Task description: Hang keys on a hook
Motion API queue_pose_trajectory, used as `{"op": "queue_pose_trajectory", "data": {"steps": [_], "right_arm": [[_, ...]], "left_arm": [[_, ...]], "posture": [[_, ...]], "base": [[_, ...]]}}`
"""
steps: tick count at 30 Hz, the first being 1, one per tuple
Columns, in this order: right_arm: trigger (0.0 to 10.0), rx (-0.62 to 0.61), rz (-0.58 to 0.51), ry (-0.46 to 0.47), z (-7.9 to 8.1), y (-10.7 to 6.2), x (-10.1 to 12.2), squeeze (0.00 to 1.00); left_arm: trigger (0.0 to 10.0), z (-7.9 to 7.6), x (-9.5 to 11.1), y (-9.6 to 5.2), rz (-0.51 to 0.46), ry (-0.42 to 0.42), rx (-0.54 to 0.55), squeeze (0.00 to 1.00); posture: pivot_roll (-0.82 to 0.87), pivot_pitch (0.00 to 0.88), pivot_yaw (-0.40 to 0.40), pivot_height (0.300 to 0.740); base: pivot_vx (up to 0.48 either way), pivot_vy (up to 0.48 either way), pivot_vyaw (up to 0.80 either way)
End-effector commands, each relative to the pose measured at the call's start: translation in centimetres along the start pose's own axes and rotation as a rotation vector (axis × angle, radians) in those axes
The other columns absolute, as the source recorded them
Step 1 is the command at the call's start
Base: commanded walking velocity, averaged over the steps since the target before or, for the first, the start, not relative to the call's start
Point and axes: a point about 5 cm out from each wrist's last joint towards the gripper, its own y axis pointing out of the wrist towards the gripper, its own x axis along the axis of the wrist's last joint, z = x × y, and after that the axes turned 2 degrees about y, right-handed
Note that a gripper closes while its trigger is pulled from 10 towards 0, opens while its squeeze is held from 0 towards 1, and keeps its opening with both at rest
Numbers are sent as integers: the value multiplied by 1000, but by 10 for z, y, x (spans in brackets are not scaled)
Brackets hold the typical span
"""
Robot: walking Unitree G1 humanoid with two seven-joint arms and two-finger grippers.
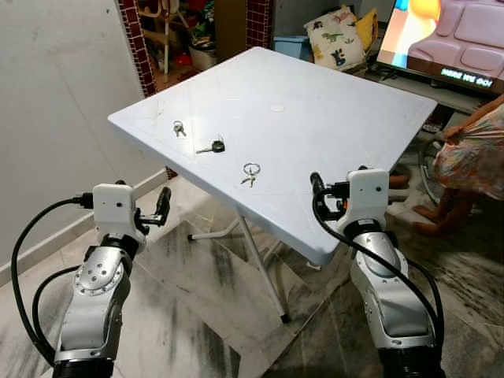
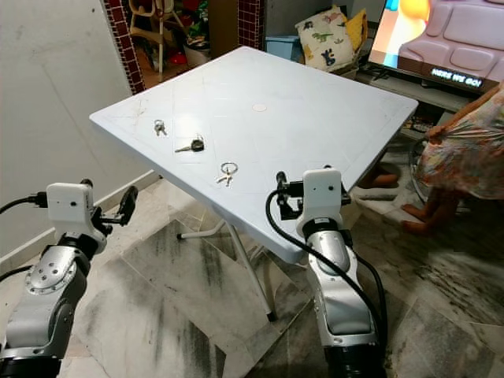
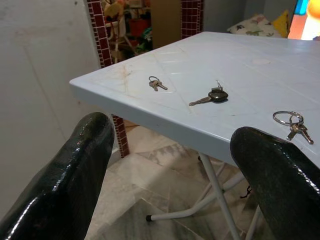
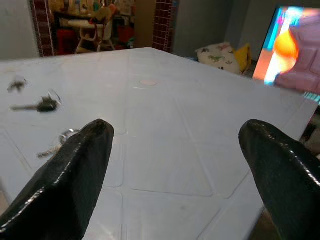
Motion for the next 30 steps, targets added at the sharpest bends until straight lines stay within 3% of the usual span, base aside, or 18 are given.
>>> {"op": "queue_pose_trajectory", "data": {"steps": [1, 9, 12, 15, 21, 30], "right_arm": [[10000, 5, -9, 32, -6, -2, 3, 0], [10000, 63, -3, -41, 4, -5, -1, 0], [10000, 113, 10, 22, 10, -6, -3, 0], [10000, 145, -49, -17, 11, -5, 2, 0], [10000, 154, 16, 2, 11, -7, -2, 0], [10000, 196, 14, -11, 12, -8, -4, 0]], "left_arm": [[10000, -2, 2, -4, -8, 7, 7, 0], [10000, -4, -3, -10, 12, 10, 9, 0], [10000, -3, -5, -13, 21, 14, 15, 0], [10000, -1, -5, -14, 25, 14, 18, 0], [10000, 5, -8, -17, 41, 0, 16, 0], [10000, 5, -5, -16, 34, -19, 4, 0]], "posture": [[14, 0, -6, 740], [14, 0, -4, 740], [14, 0, -4, 740], [13, 0, -3, 740], [14, 0, 0, 740], [14, 0, 2, 740]], "base": [[0, 0, 0], [0, 0, 0], [0, 0, 0], [0, 0, 0], [0, 0, 0], [0, 0, 0]]}}
